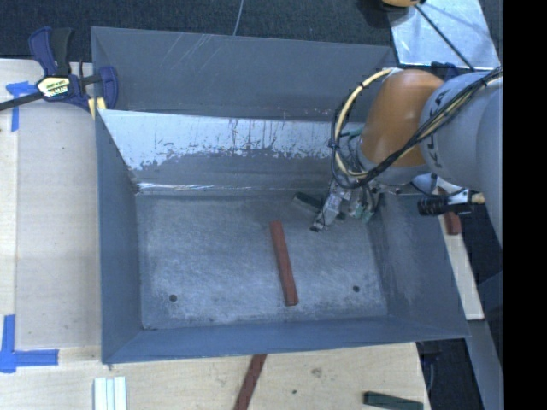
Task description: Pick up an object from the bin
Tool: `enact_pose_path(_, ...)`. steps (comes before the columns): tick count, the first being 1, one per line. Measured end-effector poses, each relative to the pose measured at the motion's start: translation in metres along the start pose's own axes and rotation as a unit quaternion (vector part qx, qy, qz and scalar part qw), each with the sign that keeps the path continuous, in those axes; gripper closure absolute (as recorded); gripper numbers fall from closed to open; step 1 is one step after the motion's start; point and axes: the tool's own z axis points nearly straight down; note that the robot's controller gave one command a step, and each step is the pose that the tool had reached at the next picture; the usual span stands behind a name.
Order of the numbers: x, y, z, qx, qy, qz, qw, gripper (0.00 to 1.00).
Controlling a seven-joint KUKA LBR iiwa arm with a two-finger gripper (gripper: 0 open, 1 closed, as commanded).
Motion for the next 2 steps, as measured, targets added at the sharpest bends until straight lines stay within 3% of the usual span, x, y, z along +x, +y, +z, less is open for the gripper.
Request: enact_pose_path(2,0.002,-0.001,-0.018,0.001,0.0036,0.0,1.0,1.0)
